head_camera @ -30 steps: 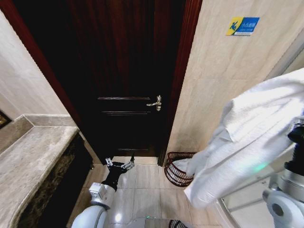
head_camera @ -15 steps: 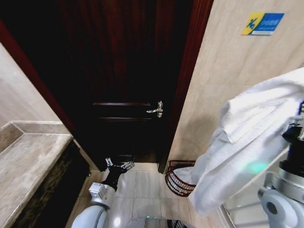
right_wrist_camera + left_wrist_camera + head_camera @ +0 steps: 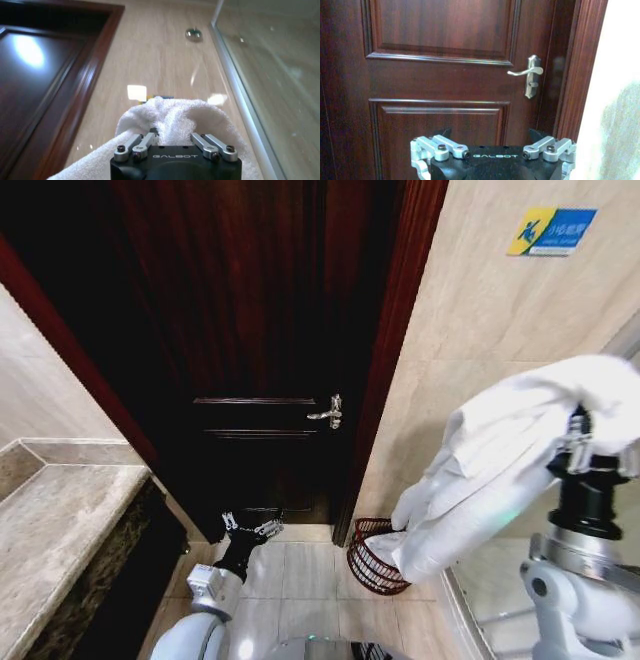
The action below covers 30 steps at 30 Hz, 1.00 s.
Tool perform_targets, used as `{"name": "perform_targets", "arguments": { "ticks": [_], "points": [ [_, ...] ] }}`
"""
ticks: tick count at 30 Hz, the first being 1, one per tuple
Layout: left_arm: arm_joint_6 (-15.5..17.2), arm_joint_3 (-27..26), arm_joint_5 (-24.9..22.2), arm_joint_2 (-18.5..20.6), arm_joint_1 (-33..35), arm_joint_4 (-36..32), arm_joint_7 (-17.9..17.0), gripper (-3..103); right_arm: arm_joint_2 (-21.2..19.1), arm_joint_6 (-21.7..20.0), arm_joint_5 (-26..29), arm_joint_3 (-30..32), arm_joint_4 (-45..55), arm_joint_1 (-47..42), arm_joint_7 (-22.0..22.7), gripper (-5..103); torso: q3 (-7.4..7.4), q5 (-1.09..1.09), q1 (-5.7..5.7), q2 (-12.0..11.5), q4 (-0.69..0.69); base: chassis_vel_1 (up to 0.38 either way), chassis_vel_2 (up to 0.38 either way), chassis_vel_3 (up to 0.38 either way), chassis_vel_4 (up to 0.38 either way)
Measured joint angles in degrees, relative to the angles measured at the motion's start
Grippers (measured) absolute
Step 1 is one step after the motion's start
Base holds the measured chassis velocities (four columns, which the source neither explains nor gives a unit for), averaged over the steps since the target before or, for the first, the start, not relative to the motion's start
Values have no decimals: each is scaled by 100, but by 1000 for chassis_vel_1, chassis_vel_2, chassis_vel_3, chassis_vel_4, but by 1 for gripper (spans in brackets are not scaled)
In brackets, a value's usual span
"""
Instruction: Discard the used towel into the hamper.
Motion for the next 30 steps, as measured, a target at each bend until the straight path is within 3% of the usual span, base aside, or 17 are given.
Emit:
{"name": "perform_targets", "arguments": {
  "ticks": [3,22,30],
  "points": [
    [0,0,0,-1,0,0,0,100,6,179,33,-165,-545,158,-182,21,1,1,2,0,0,0,0,0,0],
    [0,0,0,-1,0,0,0,100,-218,181,255,-782,-1727,1068,-261,21,1,-3,2,0,1,0,0,0,0],
    [0,0,0,0,0,0,0,100,35,348,190,-889,-1993,894,-357,21,0,-2,2,0,-1,0,0,0,0]
  ]
}}
